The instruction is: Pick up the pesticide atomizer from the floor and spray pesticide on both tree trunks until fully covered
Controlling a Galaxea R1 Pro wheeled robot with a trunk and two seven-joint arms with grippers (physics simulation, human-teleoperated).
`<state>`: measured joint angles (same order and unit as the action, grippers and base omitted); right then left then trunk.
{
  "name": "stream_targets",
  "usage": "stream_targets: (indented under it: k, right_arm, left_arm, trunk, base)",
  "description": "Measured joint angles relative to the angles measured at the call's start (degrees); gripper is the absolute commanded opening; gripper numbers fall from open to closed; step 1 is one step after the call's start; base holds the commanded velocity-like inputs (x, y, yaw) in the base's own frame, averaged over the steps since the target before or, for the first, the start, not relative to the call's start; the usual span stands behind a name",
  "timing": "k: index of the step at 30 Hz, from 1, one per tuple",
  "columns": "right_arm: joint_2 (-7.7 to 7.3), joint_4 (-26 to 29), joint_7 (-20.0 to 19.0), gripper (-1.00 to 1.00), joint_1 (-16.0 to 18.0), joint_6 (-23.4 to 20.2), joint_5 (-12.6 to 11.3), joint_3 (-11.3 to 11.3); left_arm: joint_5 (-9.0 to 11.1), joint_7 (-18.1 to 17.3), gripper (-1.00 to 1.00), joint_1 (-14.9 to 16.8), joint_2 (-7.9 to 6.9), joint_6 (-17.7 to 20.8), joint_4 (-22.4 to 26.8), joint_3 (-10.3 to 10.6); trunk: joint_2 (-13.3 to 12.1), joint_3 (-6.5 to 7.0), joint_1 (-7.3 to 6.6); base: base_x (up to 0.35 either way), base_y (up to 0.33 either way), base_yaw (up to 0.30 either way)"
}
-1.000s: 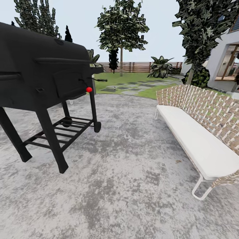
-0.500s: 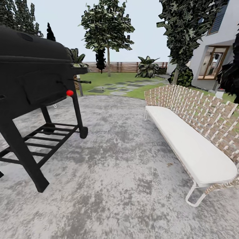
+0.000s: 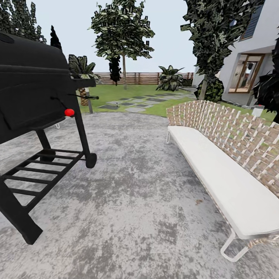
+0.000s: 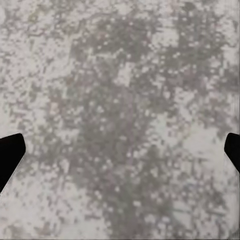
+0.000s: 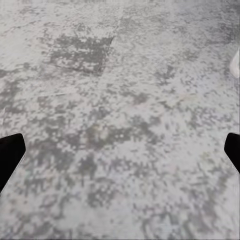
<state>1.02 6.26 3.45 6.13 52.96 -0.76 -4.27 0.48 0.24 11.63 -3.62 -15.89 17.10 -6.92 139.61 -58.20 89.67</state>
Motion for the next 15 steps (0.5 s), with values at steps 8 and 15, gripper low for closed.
stream_targets:
  k: [8,15]
  right_arm:
    - [0.0,0.0,0.0,1.0,0.0,0.01,0.01,0.0]
    - [0.0,0.0,-0.01,1.0,0.0,0.02,0.0,0.0]
  left_arm:
    - [0.0,-0.03,1.0,-0.03,0.02,0.0,0.0,0.03]
    - [0.0,-0.46,1.0,-0.02,0.0,0.0,0.0,0.07]
  trunk:
    - [0.0,0.0,0.0]
    - [0.0,0.0,0.0]
  base:
    - [0.34,0.0,0.0]
    - [0.34,0.0,0.0]
